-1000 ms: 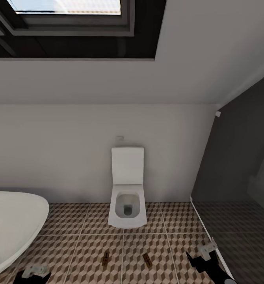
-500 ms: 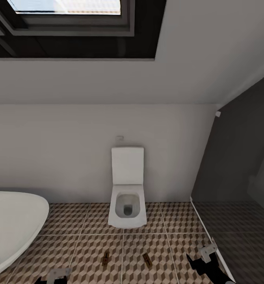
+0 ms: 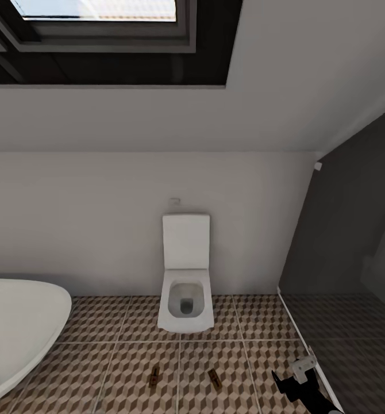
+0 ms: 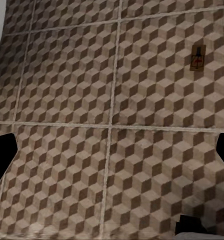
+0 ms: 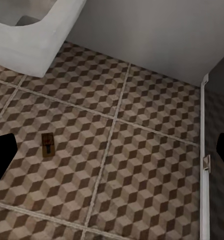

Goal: Take the four mousetraps from the cabinet in the bathroom and place them on the bathroom floor. Make sure all four end up on the same floor surface, and ensure that at least two of them are either under or directly next to the same bathroom sink.

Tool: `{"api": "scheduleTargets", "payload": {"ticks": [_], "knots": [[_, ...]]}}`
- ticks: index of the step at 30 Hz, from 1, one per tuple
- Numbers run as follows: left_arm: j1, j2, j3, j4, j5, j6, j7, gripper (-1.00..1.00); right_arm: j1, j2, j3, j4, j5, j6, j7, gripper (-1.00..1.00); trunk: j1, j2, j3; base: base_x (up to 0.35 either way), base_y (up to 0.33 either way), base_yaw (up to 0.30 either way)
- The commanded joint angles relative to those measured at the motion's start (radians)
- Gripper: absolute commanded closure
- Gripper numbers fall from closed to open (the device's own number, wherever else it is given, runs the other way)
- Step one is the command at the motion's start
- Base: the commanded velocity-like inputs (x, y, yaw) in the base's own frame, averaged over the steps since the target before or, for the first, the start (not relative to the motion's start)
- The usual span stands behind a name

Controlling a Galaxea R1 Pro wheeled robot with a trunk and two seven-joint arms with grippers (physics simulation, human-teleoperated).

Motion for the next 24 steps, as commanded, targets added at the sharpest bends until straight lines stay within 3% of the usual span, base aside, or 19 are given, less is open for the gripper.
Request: {"api": "scheduleTargets", "payload": {"ticks": [1,11,16,24], "knots": [[0.009,0.000,-0.007,0.001,-0.001,-0.002,0.004,-1.00,-0.001,0.000,0.002,0.001,-0.011,-0.003,0.009,-1.00,0.001,-0.002,-0.002,0.000,0.000,0.000],[0.118,0.005,-0.007,0.000,-0.001,-0.039,0.003,-1.00,0.001,0.002,0.002,0.001,-0.011,-0.002,0.009,-1.00,0.001,-0.002,-0.002,0.000,0.000,0.000],[0.139,0.004,-0.007,0.000,0.001,-0.052,0.003,-1.00,0.007,0.003,0.002,0.001,-0.011,-0.001,0.009,-1.00,0.001,-0.002,-0.002,0.000,0.000,0.000],[0.150,0.002,-0.006,-0.001,0.005,-0.058,0.005,-1.00,0.079,0.021,0.002,0.001,-0.011,0.003,0.004,-1.00,0.001,-0.002,-0.002,0.000,0.000,0.000]]}}
